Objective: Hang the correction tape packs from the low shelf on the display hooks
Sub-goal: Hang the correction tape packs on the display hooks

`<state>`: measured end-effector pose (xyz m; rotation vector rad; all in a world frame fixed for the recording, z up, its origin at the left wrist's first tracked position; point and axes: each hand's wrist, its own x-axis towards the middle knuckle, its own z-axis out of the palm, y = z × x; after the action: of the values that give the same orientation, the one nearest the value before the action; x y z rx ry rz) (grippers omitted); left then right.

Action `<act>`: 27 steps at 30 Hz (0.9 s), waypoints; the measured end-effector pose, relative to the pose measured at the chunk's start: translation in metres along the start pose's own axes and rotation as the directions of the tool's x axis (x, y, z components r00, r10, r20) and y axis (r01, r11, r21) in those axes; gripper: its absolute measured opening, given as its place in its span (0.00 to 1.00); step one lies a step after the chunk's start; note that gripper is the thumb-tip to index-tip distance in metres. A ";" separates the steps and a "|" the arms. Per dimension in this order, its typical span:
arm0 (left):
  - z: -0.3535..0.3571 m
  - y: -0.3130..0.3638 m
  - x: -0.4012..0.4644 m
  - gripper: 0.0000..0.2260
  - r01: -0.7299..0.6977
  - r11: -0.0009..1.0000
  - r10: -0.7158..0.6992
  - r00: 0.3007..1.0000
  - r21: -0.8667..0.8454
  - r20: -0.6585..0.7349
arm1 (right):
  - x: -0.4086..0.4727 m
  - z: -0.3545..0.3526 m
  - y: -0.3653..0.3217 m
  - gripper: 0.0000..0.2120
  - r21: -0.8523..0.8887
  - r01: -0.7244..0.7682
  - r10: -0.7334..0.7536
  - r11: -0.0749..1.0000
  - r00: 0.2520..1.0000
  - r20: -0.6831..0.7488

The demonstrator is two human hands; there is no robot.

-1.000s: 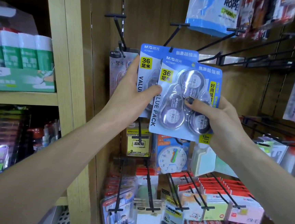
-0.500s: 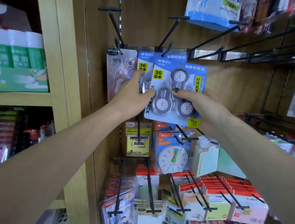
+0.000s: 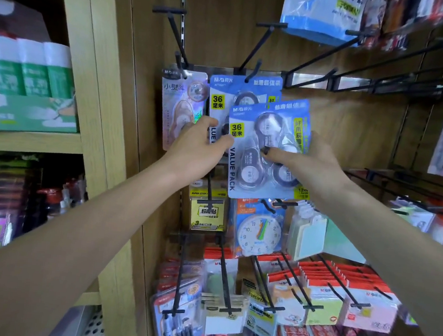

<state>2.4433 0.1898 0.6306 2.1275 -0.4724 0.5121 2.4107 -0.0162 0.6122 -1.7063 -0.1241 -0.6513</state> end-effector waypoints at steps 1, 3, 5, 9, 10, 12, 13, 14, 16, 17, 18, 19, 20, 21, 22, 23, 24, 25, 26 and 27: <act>0.000 0.003 -0.004 0.23 -0.002 1.000 0.002 1.000 -0.023 -0.003 | -0.004 -0.001 -0.002 0.20 0.030 0.023 -0.024 0.999 0.999 0.022; 0.000 0.010 -0.012 0.19 0.001 0.993 0.000 1.000 -0.118 0.002 | -0.009 -0.001 -0.006 0.19 0.065 0.077 -0.080 0.995 0.996 0.044; 0.000 0.016 -0.018 0.16 -0.007 0.968 0.013 1.000 -0.250 0.021 | -0.011 0.000 -0.012 0.19 0.116 0.123 -0.130 0.986 0.990 0.054; -0.006 0.023 -0.025 0.13 -0.108 0.901 0.109 0.994 -0.420 -0.023 | -0.015 0.004 -0.028 0.24 0.168 0.148 -0.167 0.975 0.981 0.104; -0.009 0.024 -0.026 0.13 -0.135 0.886 0.129 0.991 -0.444 -0.043 | -0.015 0.005 -0.031 0.27 0.176 0.144 -0.165 0.974 0.980 0.113; -0.014 0.026 -0.029 0.13 -0.177 0.871 0.161 0.984 -0.459 -0.074 | -0.014 0.006 -0.034 0.28 0.206 0.124 -0.149 0.971 0.982 0.113; -0.017 0.027 -0.030 0.12 -0.192 0.868 0.173 0.981 -0.459 -0.084 | -0.015 0.007 -0.036 0.27 0.221 0.117 -0.145 0.968 0.983 0.112; -0.019 0.028 -0.030 0.12 -0.205 0.864 0.184 0.979 -0.459 -0.092 | -0.014 0.007 -0.037 0.26 0.234 0.109 -0.137 0.966 0.985 0.107; -0.021 0.030 -0.031 0.11 -0.212 0.859 0.189 0.977 -0.465 -0.096 | -0.013 0.010 -0.038 0.25 0.262 0.088 -0.117 0.961 0.988 0.100; -0.022 0.030 -0.031 0.11 -0.206 0.858 0.184 0.979 -0.471 -0.093 | -0.012 0.012 -0.039 0.26 0.278 0.075 -0.107 0.958 0.989 0.102; -0.022 0.031 -0.031 0.10 -0.198 0.856 0.177 0.980 -0.477 -0.088 | -0.011 0.015 -0.039 0.27 0.292 0.064 -0.098 0.954 0.990 0.104; -0.022 0.031 -0.031 0.10 -0.190 0.858 0.171 0.982 -0.477 -0.083 | -0.010 0.016 -0.039 0.29 0.298 0.051 -0.087 0.953 0.990 0.107; -0.022 0.031 -0.030 0.10 -0.183 0.862 0.165 0.983 -0.472 -0.079 | -0.009 0.017 -0.038 0.30 0.301 0.047 -0.082 0.953 0.991 0.105; -0.022 0.031 -0.030 0.10 -0.180 0.867 0.163 0.984 -0.464 -0.078 | -0.009 0.017 -0.037 0.30 0.297 0.050 -0.082 0.954 0.992 0.097; -0.022 0.031 -0.029 0.10 -0.180 0.871 0.162 0.984 -0.457 -0.078 | -0.009 0.016 -0.037 0.29 0.291 0.057 -0.086 0.955 0.992 0.089; -0.022 0.032 -0.029 0.10 -0.182 0.874 0.164 0.983 -0.450 -0.079 | -0.010 0.016 -0.037 0.29 0.285 0.063 -0.090 0.956 0.992 0.084; -0.021 0.033 -0.029 0.10 -0.185 0.877 0.167 0.983 -0.444 -0.081 | -0.010 0.016 -0.037 0.28 0.287 0.062 -0.086 0.956 0.994 0.073; -0.021 0.034 -0.028 0.10 -0.188 0.880 0.169 0.982 -0.436 -0.081 | -0.009 0.015 -0.037 0.27 0.287 0.061 -0.081 0.956 0.995 0.057; -0.020 0.035 -0.028 0.10 -0.190 0.883 0.172 0.982 -0.428 -0.082 | -0.010 0.015 -0.039 0.25 0.282 0.059 -0.074 0.957 0.996 0.044; -0.020 0.035 -0.028 0.10 -0.191 0.888 0.171 0.982 -0.419 -0.084 | -0.012 0.014 -0.038 0.24 0.277 0.064 -0.078 0.959 0.996 0.040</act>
<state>2.3983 0.1910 0.6504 1.6566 -0.6944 0.5074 2.3900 0.0096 0.6381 -1.4543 -0.2993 -0.6136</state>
